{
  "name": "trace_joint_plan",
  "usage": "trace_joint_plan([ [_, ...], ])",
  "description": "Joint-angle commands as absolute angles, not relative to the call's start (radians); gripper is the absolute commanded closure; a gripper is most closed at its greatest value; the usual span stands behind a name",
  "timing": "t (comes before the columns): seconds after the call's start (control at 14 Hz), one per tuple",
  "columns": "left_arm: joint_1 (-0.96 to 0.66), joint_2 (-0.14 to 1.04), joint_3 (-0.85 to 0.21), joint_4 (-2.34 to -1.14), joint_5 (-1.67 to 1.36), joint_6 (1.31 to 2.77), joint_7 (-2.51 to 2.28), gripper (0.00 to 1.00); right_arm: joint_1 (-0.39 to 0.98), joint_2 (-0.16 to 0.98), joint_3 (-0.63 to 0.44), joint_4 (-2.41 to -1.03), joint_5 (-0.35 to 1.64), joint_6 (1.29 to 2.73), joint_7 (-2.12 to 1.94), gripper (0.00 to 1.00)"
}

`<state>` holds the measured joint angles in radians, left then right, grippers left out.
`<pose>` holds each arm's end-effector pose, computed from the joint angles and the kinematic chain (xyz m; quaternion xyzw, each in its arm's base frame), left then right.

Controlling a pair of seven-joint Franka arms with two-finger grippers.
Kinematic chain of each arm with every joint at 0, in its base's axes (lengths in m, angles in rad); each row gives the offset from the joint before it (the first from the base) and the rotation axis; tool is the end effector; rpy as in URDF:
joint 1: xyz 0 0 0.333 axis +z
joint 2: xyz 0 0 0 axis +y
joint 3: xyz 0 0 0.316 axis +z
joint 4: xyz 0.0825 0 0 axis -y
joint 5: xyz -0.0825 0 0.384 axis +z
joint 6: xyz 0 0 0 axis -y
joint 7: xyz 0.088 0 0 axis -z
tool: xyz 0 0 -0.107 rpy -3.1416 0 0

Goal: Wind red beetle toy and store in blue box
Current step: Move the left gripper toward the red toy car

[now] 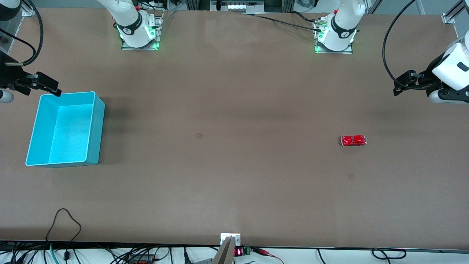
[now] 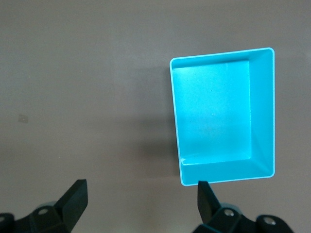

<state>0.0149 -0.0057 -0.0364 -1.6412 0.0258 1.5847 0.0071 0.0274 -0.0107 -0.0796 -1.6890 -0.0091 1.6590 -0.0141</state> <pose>0.5516 -0.0092 0.5957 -0.9995 0.0148 0.0253 0.0132 0.5549 -0.0301 0.5820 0.9998 -0.0186 -0.0098 0.0038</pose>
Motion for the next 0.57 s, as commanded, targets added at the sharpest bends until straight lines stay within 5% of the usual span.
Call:
trace_joint_plan([
  [0.0,0.015,-0.012,-0.037,-1.643,0.032,1.572,0.012,0.0,0.028,-0.017,-0.075,-1.681,-0.015,1.644,-0.026,0.0],
  [0.5,0.002,-0.011,-0.051,-1.634,0.047,1.536,0.008,0.0,0.028,-0.015,-0.075,-1.681,-0.015,1.644,-0.025,0.0],
])
